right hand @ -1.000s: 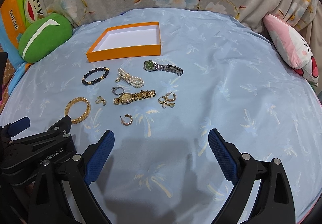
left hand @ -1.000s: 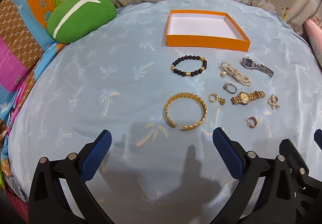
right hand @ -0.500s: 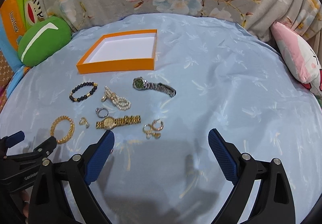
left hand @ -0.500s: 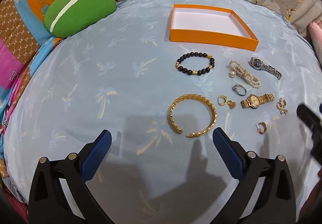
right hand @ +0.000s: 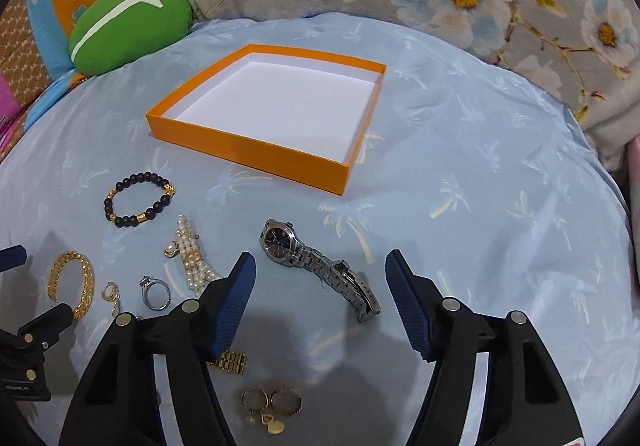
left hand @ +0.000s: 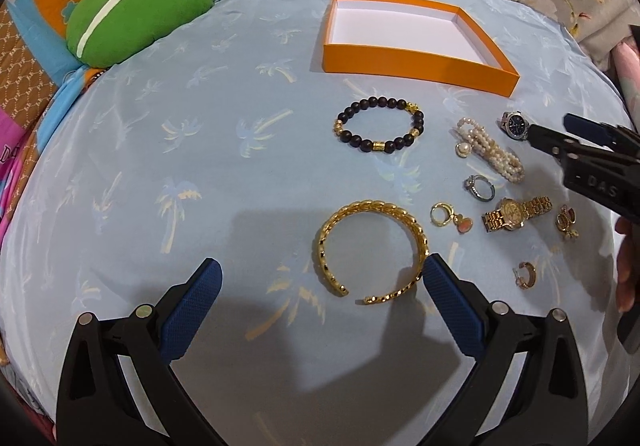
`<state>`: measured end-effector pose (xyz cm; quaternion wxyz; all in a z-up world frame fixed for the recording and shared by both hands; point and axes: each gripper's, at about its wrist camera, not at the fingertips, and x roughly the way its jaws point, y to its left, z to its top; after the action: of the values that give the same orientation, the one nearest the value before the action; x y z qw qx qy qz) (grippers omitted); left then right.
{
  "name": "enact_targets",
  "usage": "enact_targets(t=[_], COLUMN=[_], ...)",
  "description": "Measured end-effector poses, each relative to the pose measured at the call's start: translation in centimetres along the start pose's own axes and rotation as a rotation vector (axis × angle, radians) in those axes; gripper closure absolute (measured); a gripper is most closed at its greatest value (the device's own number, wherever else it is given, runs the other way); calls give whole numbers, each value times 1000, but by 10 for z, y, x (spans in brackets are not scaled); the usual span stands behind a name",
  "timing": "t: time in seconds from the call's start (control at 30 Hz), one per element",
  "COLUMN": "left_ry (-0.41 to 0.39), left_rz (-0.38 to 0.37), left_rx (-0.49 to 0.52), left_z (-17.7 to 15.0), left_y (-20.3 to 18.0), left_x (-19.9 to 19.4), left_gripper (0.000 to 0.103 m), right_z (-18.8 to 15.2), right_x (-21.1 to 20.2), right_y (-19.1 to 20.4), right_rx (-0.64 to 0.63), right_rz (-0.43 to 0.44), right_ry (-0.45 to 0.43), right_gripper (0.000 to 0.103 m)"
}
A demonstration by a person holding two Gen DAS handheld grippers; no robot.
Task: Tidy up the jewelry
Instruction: 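Move the right tool to the silver watch and close on it, then carry the silver watch into the orange box and open the right tool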
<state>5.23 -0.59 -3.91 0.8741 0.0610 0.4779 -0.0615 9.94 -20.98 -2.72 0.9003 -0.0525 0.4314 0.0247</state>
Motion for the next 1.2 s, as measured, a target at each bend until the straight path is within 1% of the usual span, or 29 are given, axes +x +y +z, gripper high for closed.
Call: enact_targets(t=[0.07,0.1,0.17,0.23,0.27,0.33,0.37,0.43,0.53,0.7,0.73,0.77,0.8,0.97,1.1,1.2], left_ry=[3,6,9,8,8,10,11,13,22,19,19,18,18,15,35,17], left_rz=[-10,-14,-18,-23,-24,-27,-28,-31,-33,-31,-28,-27,-25,-18,-28,-26], left_rx=[2,5,9,8,8,8,8,6,6,2,-1,-4,-6,-9,-13,-13], left_z=[2,2,2,2,2,3,2,2,1,-1,-2,-3,-3,-4,-6,-5], left_y=[0,0,-1,0,0,1,1,1,1,2,2,3,3,1,0,0], left_x=[1,2,4,4,4,4,4,5,5,2,1,1,1,2,9,10], left_gripper=[5,5,5,5,5,5,5,5,5,5,5,5,5,5,5,5], right_z=[2,3,3,2,2,0,0,-4,-12,-27,-30,-32,-34,-40,-39,-36], right_x=[10,15,18,18,17,15,14,11,3,-19,-24,-30,-35,-52,-61,-63], right_y=[0,1,-1,-2,-2,0,0,1,2,-6,-7,-7,-7,-2,1,5], right_rx=[-12,-14,4,23,31,39,48,78,128,248,263,275,288,306,318,318], right_rz=[22,37,72,107,115,119,126,136,123,105,99,95,91,79,83,85], right_ry=[23,37,31,28,27,26,29,33,32,17,12,8,6,-5,-24,-31], right_gripper=[42,46,51,62,65,77,80,93,93,93,94,98,98,98,98,98])
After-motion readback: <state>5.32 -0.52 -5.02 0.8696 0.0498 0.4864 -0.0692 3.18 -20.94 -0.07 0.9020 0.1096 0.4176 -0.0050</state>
